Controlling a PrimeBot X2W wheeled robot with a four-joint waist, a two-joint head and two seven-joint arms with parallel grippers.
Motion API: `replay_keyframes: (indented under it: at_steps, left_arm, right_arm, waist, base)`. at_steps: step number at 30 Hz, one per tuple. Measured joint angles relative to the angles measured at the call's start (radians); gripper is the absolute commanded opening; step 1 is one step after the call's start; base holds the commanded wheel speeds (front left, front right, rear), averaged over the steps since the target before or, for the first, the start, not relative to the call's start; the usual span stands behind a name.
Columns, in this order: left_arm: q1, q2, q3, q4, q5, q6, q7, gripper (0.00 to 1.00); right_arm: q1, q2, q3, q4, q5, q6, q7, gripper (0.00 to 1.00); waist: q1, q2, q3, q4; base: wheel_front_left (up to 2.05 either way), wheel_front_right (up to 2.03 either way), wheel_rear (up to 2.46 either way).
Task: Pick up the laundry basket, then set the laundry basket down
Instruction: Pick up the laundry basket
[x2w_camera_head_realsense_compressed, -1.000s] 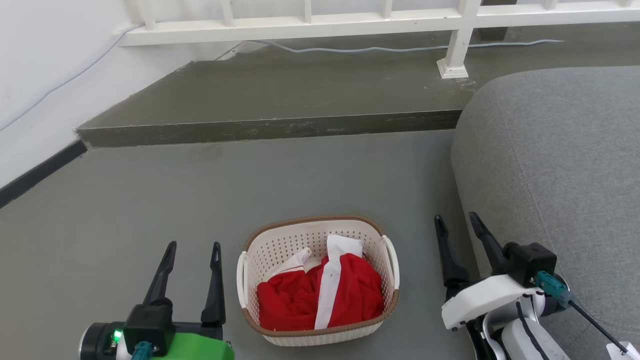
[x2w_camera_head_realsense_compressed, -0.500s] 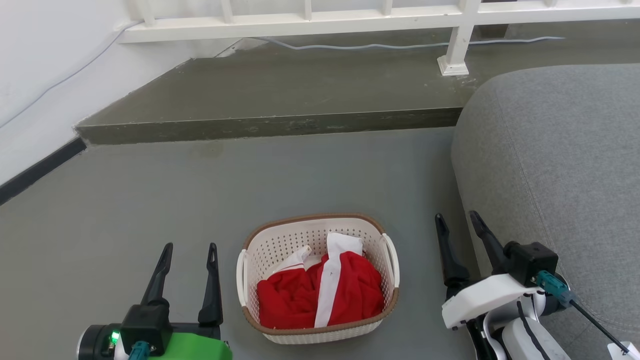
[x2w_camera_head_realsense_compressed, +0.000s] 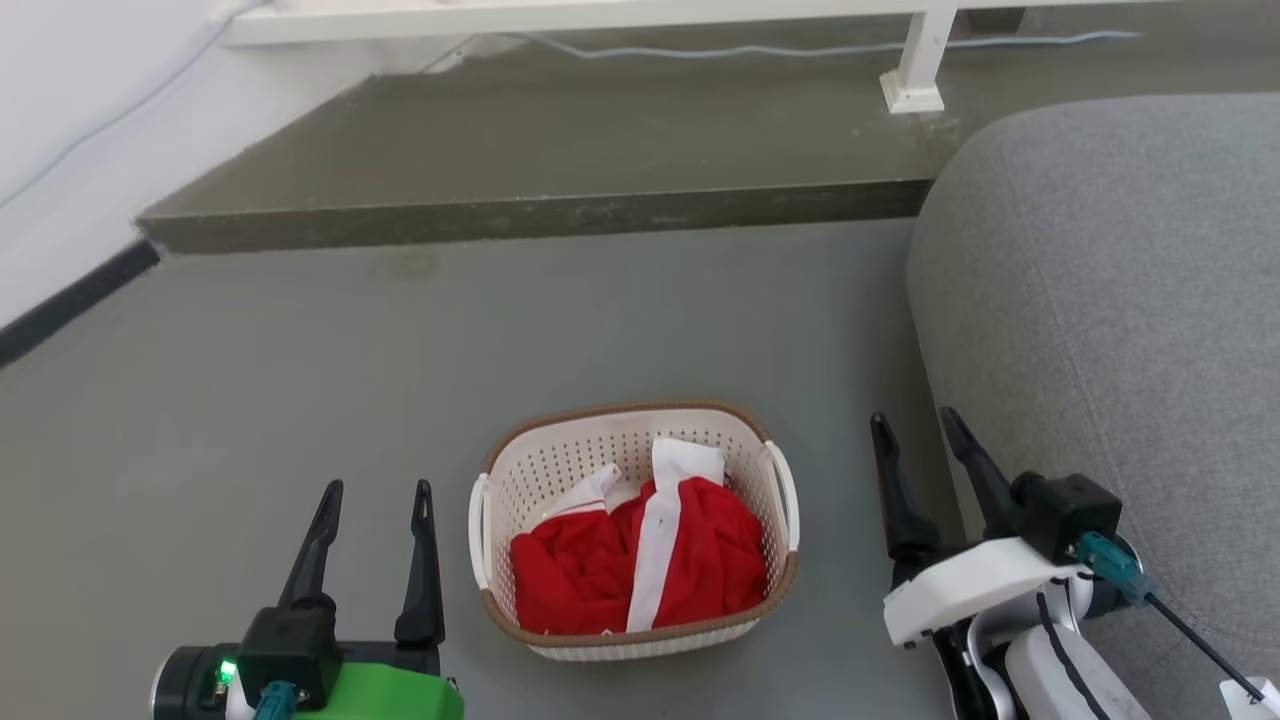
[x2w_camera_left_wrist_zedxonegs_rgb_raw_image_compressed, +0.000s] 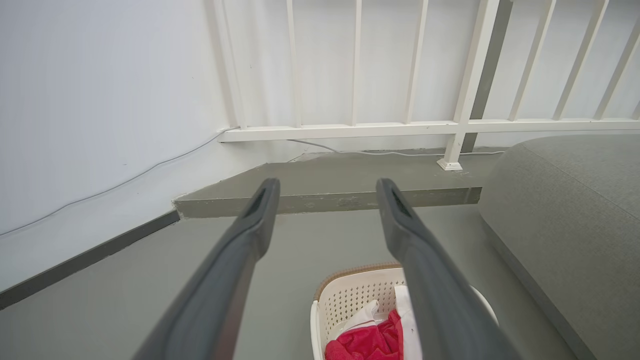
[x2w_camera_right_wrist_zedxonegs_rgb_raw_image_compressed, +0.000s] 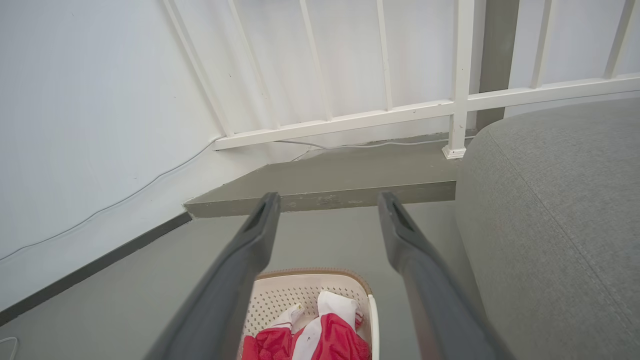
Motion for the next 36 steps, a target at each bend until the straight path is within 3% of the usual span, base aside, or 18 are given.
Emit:
replay_keyframes:
  at_steps: [12, 36]
  left_arm:
    - [-0.053, 0.000, -0.010, 0.021, 0.000, 0.000, 0.000, 1.00]
    - [-0.378, -0.005, -0.031, 0.367, -0.127, -0.001, 0.005, 1.00]
  right_arm:
    - [-0.058, 0.000, -0.012, 0.001, 0.000, 0.008, 0.000, 1.00]
    - [-0.336, -0.032, -0.084, 0.206, -0.002, 0.019, 0.000, 1.00]
  waist:
    - [0.0000, 0.0000, 0.102, -0.001]
    - [0.0001, 0.0000, 0.425, 0.026]
  base:
    - [0.00, 0.00, 0.00]
    - [0.00, 0.00, 0.00]
